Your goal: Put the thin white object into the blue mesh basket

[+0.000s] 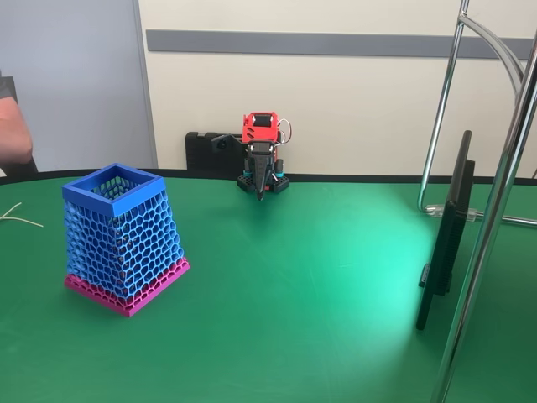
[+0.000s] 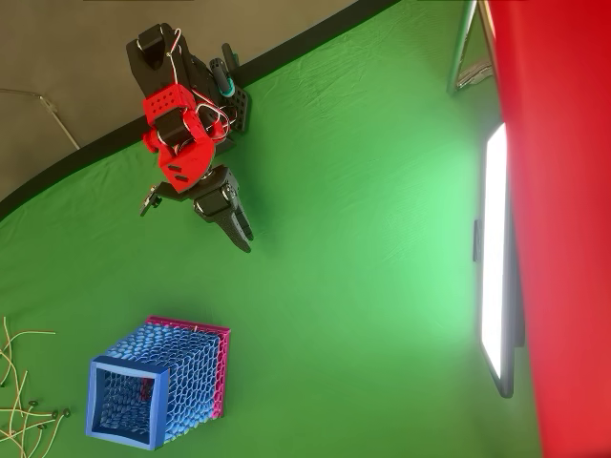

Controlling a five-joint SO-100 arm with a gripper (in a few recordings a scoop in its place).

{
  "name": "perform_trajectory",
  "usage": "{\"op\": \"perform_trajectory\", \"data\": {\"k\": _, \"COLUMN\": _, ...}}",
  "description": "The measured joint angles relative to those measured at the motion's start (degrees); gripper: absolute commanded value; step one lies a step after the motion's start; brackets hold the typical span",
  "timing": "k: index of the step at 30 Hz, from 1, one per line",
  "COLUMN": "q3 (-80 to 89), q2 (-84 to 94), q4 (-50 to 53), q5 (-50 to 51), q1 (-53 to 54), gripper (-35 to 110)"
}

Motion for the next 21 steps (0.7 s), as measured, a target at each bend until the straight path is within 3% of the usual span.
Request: {"op": "perform_trajectory", "data": {"k": 21, "q3": 0.00, "q2": 0.00, "q4": 0.00, "q5": -0.35, "q1": 0.00, "gripper": 15}}
